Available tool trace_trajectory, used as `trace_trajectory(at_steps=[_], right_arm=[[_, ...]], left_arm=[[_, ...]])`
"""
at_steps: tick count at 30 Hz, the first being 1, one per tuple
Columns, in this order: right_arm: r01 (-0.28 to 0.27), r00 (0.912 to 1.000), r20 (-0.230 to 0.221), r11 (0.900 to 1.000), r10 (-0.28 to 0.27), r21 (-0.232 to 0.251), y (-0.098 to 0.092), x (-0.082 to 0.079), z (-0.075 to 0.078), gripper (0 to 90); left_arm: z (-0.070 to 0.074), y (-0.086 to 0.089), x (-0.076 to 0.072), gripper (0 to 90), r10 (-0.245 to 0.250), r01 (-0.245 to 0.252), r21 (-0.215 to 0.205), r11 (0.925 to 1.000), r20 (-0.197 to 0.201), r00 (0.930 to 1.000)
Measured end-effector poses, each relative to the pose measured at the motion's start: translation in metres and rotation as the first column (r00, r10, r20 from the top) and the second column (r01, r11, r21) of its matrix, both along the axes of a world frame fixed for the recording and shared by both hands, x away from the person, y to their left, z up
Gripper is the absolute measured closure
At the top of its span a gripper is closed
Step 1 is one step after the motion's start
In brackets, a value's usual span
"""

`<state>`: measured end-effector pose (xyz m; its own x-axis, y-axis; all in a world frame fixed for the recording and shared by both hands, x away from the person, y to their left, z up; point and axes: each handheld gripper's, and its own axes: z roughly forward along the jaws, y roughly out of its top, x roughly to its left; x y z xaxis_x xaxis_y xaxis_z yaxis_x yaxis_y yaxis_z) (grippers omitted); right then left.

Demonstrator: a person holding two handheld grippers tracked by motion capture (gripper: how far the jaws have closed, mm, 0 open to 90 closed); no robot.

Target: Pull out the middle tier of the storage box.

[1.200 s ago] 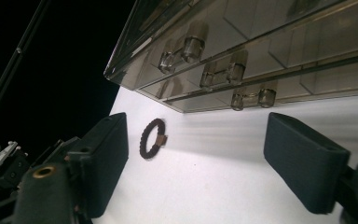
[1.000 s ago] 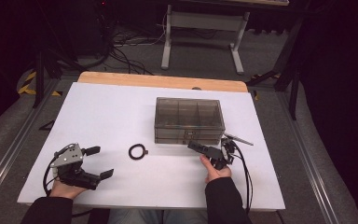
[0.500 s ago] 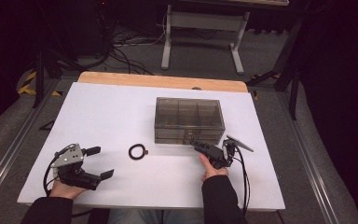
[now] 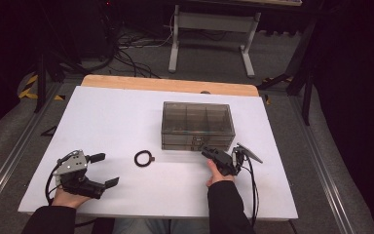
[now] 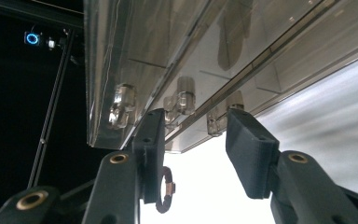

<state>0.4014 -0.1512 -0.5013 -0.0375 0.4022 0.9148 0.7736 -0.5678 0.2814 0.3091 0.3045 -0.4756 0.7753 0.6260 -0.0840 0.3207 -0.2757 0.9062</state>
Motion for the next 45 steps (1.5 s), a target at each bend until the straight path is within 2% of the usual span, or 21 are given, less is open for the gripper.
trace_trajectory(at_steps=[2,6,21,24,27,39,45], right_arm=[[0.006,1.0,0.003,1.0,-0.006,-0.006,0.0,0.0,-0.002,60.9],[0.013,0.9999,0.011,1.0,-0.013,0.022,0.002,0.001,-0.004,63.3],[0.039,0.9992,0.01,0.997,-0.04,0.073,0.009,0.005,-0.008,74.6],[0.04,0.9991,0.014,0.996,-0.041,0.082,0.009,0.005,-0.008,76.7],[0.043,0.9987,0.023,0.996,-0.045,0.08,0.01,0.005,-0.008,79.8],[0.071,0.9974,-0.017,0.993,-0.07,0.093,0.012,0.003,-0.005,81.2],[0.082,0.9965,-0.021,0.995,-0.081,0.064,0.014,0.0,-0.001,81.4]], left_arm=[[0.0,0.0,0.0,1.7,-0.001,0.001,0.0,1.0,0.001,1.0],[0.0,0.0,0.0,1.7,-0.002,0.002,-0.001,1.0,-0.002,1.0],[0.0,-0.001,0.0,1.7,-0.005,0.005,-0.001,1.0,-0.004,1.0],[0.0,-0.001,-0.001,1.7,-0.005,0.005,-0.005,1.0,-0.015,0.9999],[-0.001,-0.002,-0.001,1.7,-0.007,0.007,-0.005,1.0,-0.016,0.9999],[-0.001,-0.003,0.0,2.0,-0.019,0.019,0.008,0.9998,-0.009,0.9998],[-0.001,-0.002,0.0,2.1,-0.02,0.02,0.007,0.9998,0.001,0.9998]])
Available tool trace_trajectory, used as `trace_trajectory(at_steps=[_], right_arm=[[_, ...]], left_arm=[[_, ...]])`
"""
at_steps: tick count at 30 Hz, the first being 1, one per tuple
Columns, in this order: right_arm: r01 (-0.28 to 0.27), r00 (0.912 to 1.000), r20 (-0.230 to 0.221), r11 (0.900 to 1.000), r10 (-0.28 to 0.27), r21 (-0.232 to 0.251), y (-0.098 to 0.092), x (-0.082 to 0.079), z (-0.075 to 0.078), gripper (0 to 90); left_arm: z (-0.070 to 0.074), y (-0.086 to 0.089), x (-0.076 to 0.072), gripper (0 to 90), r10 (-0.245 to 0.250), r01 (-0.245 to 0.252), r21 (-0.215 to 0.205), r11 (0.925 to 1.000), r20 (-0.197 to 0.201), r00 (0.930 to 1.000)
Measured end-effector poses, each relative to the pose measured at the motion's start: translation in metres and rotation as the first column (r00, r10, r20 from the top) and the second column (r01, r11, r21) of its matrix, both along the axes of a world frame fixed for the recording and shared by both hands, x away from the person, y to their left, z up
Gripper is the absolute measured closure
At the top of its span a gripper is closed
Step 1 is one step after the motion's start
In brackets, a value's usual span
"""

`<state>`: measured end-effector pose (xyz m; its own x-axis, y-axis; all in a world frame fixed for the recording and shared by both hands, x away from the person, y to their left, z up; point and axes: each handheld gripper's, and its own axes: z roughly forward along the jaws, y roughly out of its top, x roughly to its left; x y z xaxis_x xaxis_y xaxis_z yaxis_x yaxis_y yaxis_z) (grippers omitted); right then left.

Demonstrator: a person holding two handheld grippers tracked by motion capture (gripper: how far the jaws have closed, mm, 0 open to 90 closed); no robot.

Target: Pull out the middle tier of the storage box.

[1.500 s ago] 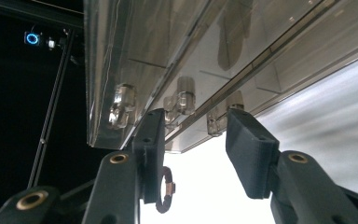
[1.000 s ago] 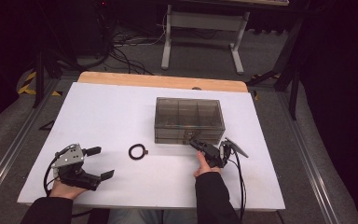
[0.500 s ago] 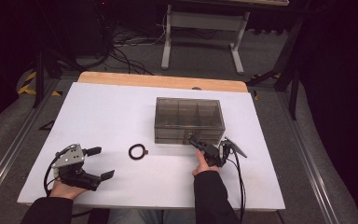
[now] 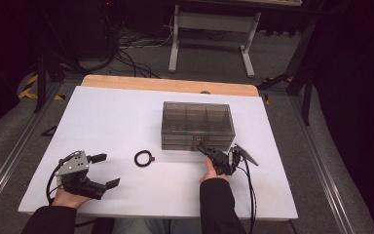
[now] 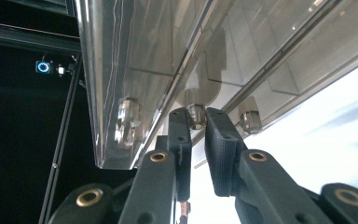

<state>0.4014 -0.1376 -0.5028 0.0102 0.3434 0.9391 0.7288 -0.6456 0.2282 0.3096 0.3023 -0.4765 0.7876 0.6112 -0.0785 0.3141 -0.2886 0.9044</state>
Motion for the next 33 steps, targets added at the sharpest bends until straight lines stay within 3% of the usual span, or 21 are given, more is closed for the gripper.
trace_trajectory(at_steps=[12,19,33], right_arm=[[-0.014,0.9998,0.014,0.999,0.015,-0.032,-0.001,-0.009,0.001,81.4],[-0.016,0.9997,0.019,0.999,0.016,-0.039,-0.001,-0.016,0.001,81.4],[-0.013,0.9994,0.032,0.999,0.015,-0.053,-0.002,-0.025,0.0,81.4]], left_arm=[[0.0,-0.001,0.0,2.1,-0.001,0.001,-0.002,1.0,-0.002,1.0],[-0.001,-0.004,0.0,2.1,-0.014,0.013,0.042,0.999,0.012,0.9998],[0.0,-0.003,0.0,2.1,-0.007,0.007,0.031,0.9995,0.007,0.9999]])
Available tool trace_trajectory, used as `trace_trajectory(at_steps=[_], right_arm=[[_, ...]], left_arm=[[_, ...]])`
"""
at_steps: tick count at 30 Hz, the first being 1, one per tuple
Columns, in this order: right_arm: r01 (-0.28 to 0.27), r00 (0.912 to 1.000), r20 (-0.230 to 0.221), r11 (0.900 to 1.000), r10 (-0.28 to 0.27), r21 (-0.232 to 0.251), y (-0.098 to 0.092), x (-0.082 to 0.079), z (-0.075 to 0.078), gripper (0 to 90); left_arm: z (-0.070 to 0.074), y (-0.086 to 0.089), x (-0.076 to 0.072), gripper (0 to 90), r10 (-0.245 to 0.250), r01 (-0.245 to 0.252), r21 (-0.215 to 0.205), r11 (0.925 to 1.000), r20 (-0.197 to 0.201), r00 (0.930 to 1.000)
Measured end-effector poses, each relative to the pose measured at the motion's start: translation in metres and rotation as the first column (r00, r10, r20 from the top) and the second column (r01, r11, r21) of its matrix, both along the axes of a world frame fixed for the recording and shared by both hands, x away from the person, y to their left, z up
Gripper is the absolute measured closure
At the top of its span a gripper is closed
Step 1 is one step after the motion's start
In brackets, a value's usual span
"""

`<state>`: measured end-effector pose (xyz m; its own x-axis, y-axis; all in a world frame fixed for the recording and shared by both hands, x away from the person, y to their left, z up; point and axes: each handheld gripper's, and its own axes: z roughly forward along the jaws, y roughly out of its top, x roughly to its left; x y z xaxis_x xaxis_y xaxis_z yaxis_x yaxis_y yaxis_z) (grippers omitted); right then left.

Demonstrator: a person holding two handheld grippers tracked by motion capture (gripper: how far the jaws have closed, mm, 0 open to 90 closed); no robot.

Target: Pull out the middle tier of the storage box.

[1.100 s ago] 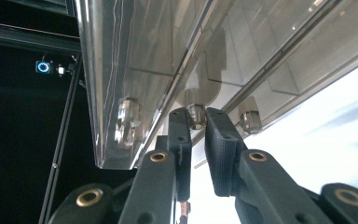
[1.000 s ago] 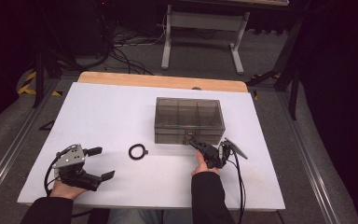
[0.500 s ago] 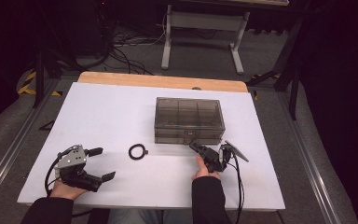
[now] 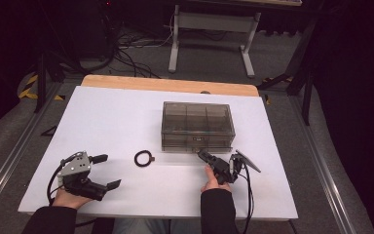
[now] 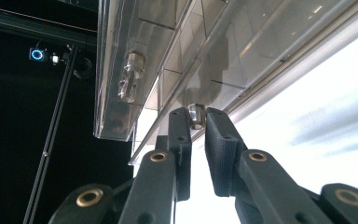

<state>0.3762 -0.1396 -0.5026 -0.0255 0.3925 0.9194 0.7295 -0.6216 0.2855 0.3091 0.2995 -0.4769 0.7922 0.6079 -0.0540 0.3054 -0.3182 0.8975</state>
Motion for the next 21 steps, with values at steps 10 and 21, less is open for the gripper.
trace_trajectory(at_steps=[10,21], right_arm=[[0.001,1.0,-0.002,1.0,-0.001,-0.005,0.0006,-0.0037,0.0001,81.3],[-0.012,0.9999,0.004,1.0,0.012,0.011,-0.0011,-0.003,-0.0016,80.8]], left_arm=[[0.0004,0.0005,-0.0001,2.1,-0.002,0.002,0.005,1.0,0.004,1.0],[0.0004,0.0006,-0.0001,2.1,-0.001,0.001,0.005,1.0,0.004,1.0]])
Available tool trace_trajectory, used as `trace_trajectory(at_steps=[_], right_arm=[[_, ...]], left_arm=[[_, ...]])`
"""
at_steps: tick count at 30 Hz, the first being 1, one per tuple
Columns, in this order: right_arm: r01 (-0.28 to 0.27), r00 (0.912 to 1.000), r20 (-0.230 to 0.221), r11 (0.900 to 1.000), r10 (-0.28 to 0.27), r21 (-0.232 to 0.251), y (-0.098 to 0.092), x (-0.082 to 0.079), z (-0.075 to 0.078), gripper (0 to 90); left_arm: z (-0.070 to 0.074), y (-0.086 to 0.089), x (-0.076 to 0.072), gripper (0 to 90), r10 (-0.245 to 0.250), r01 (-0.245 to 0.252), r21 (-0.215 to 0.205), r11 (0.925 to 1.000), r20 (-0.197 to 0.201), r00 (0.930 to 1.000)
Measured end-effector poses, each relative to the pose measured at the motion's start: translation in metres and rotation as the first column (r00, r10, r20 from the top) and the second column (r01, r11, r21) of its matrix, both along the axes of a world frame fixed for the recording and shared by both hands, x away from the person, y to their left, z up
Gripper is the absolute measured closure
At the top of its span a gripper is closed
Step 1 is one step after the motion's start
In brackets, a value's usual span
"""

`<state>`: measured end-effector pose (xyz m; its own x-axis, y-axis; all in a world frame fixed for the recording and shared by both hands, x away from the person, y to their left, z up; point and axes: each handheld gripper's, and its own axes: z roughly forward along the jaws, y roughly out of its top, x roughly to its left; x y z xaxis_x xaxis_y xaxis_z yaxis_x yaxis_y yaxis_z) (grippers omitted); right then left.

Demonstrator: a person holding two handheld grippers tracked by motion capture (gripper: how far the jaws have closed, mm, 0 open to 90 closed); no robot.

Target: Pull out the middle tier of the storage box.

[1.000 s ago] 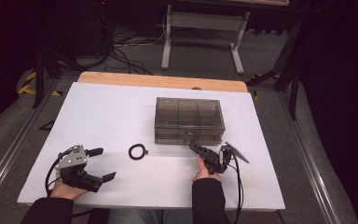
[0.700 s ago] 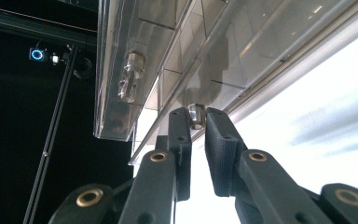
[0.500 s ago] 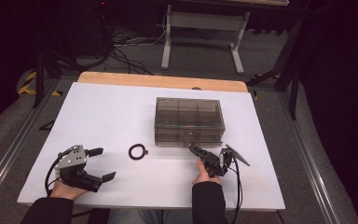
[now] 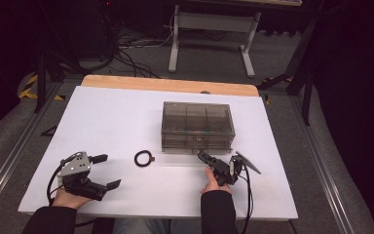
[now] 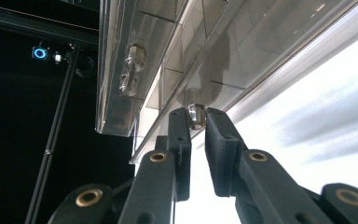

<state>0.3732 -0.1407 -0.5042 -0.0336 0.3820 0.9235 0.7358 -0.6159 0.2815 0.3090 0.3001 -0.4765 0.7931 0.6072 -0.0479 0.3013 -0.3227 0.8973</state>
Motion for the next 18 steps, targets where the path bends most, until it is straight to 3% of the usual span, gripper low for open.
trace_trajectory(at_steps=[18], right_arm=[[-0.014,0.9998,0.013,1.0,0.014,-0.027,-0.0047,-0.0043,0.0006,76.8]], left_arm=[[-0.0001,-0.0002,-0.0007,2.0,0.004,-0.004,-0.01,0.9999,-0.005,1.0]])
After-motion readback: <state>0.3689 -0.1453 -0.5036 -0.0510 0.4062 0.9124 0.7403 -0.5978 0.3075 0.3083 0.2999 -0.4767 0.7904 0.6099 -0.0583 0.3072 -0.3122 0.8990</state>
